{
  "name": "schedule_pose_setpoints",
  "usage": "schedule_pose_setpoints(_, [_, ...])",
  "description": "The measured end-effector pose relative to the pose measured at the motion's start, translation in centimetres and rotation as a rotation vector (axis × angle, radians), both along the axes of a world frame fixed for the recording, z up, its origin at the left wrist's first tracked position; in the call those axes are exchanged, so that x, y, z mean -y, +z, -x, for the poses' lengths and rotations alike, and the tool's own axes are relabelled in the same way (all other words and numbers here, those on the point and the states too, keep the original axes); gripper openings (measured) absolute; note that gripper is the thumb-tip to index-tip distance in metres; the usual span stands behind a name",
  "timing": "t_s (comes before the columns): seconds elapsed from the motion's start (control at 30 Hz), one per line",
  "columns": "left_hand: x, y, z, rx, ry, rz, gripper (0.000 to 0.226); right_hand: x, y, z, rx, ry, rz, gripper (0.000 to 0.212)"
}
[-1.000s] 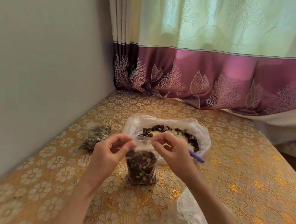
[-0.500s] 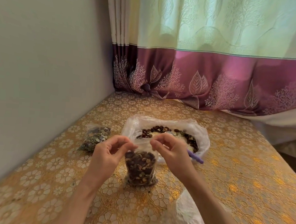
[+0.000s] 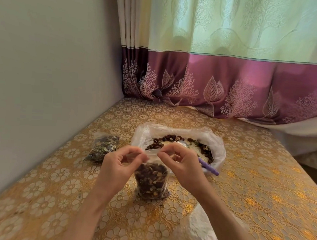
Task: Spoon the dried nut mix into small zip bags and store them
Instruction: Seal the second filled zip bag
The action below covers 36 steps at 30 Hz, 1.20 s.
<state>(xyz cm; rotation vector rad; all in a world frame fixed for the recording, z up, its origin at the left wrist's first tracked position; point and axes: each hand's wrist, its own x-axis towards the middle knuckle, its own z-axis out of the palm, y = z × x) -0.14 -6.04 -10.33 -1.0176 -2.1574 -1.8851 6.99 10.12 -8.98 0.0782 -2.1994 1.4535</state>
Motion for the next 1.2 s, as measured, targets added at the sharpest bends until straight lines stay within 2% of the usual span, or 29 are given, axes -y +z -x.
schedule_pose_setpoints(0.13, [0.0, -0.1, 0.1, 0.002, -0.039, 0.010, 0.011, 0.2, 0.1, 0.0, -0.020, -0.007, -0.048, 0.020])
schedule_pose_setpoints(0.23, [-0.1, -0.1, 0.0, -0.045, -0.046, 0.036, 0.018, 0.4, 0.0, 0.1, -0.042, -0.018, -0.132, 0.019])
schedule_pose_setpoints(0.3, [-0.3, 0.0, -0.2, -0.071, -0.033, 0.037, 0.013, 0.5, -0.1, 0.2, -0.059, -0.025, -0.172, 0.016])
schedule_pose_setpoints(0.47, [-0.2, 0.0, -0.1, -0.067, -0.037, 0.020, 0.013, 0.6, -0.4, 0.3, -0.073, -0.031, -0.125, 0.007])
schedule_pose_setpoints(0.63, [-0.4, 0.0, -0.3, -0.059, -0.049, 0.009, 0.013, 0.7, -0.1, 0.1, -0.083, -0.031, -0.146, 0.007])
schedule_pose_setpoints(0.73, [-0.5, 0.0, -0.4, -0.101, -0.040, 0.022, 0.020, 0.8, 0.0, 0.0, -0.103, -0.037, -0.174, 0.007])
schedule_pose_setpoints(0.87, [-0.5, 0.1, -0.6, -0.141, -0.014, 0.029, 0.015, 0.9, 0.1, -0.1, -0.116, -0.039, -0.196, 0.006])
schedule_pose_setpoints(1.0, [-0.6, 0.1, -0.6, -0.207, 0.023, 0.042, 0.027, 1.0, 0.2, -0.1, -0.153, -0.043, -0.219, 0.004])
schedule_pose_setpoints(1.2, [-0.4, 0.1, -0.5, -0.315, 0.040, 0.066, 0.031, 1.6, 0.0, 0.2, -0.220, -0.102, -0.355, 0.002])
